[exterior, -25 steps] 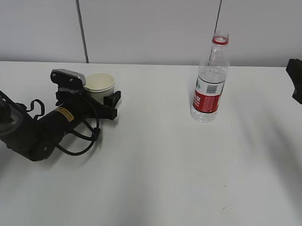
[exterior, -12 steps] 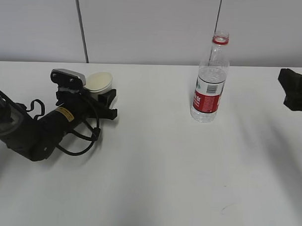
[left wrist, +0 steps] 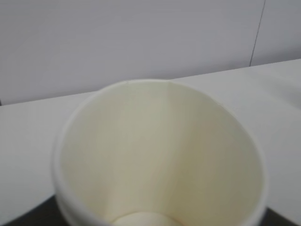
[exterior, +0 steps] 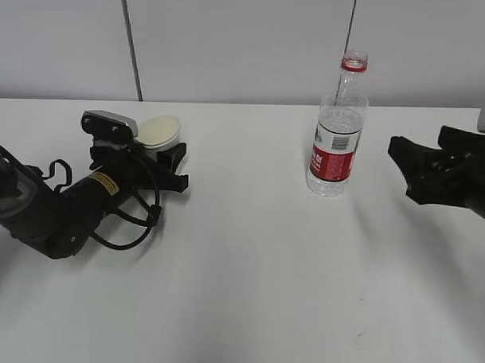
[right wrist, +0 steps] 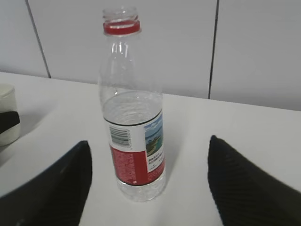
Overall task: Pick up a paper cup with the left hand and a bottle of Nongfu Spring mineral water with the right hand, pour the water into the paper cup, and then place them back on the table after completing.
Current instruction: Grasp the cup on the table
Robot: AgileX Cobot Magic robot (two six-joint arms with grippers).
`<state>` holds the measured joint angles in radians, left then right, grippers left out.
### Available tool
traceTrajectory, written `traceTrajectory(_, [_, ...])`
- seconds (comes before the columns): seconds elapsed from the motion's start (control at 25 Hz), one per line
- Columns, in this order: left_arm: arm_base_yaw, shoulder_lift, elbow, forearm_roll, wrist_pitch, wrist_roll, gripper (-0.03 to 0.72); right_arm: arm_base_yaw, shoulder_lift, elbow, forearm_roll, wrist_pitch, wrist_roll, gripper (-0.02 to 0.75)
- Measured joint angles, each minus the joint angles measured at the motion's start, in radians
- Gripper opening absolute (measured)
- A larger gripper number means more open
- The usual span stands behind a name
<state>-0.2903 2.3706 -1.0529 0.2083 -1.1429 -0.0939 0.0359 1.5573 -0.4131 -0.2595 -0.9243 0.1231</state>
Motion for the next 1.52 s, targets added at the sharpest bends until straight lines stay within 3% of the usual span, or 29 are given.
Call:
traceTrajectory(0.24, [0.0,0.0,0.0,0.0,0.001,0.0,0.366,0.0,0.119,-0.08,-0.1,-0.011,0.047,0.593])
traceTrajectory(1.52, [0.0,0.0,0.0,0.0,0.0,0.0,0.364,0.031,0.569,-0.51,-0.15,-0.058,0.156,0.622])
